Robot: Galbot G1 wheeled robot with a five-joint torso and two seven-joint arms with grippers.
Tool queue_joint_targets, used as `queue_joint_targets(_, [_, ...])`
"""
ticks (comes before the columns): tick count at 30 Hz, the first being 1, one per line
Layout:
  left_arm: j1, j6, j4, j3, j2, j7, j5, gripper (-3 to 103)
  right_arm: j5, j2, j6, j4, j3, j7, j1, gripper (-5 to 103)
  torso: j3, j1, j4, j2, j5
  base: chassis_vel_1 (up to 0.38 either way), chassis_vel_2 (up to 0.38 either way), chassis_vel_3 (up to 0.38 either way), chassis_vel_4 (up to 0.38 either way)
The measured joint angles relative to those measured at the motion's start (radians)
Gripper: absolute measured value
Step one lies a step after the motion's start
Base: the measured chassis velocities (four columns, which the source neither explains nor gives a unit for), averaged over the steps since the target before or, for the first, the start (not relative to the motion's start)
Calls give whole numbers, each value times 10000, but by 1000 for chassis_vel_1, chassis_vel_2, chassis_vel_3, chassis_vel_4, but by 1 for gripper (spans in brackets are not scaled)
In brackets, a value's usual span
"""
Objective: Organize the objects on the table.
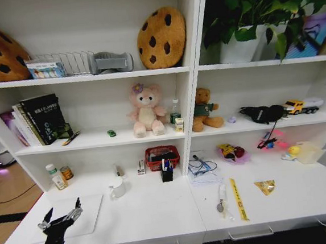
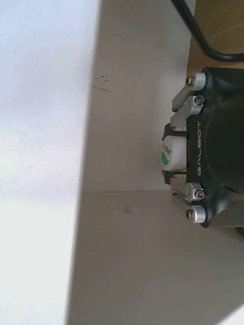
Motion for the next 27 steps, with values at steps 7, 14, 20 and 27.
queue_joint_targets(7, [-144, 87, 14, -147, 310, -56, -247, 100, -209, 117, -60, 1, -42, -37, -41, 46, 0, 0, -4, 1, 0, 0, 0, 0, 0])
queue_joint_targets(14, [-169, 96, 69, -27, 214, -57, -211, 100, -338, 115, 16, 369, 8, -38, -546, 68, -1, -1, 1, 1, 1, 0, 0, 0, 0])
queue_joint_targets(20, [-219, 88, 77, -3, 199, -31, -207, 100, -391, -216, -32, 1633, 115, 35, -1694, 95, -2, -2, -3, 2, 1, 0, 0, 0, 0])
queue_joint_targets(27, [-249, -37, 186, 73, -4, 88, -165, 100, -500, -550, 420, 3285, 784, 42, -3930, 100, -2, -3, -4, 2, 2, 0, 0, 0, 0])
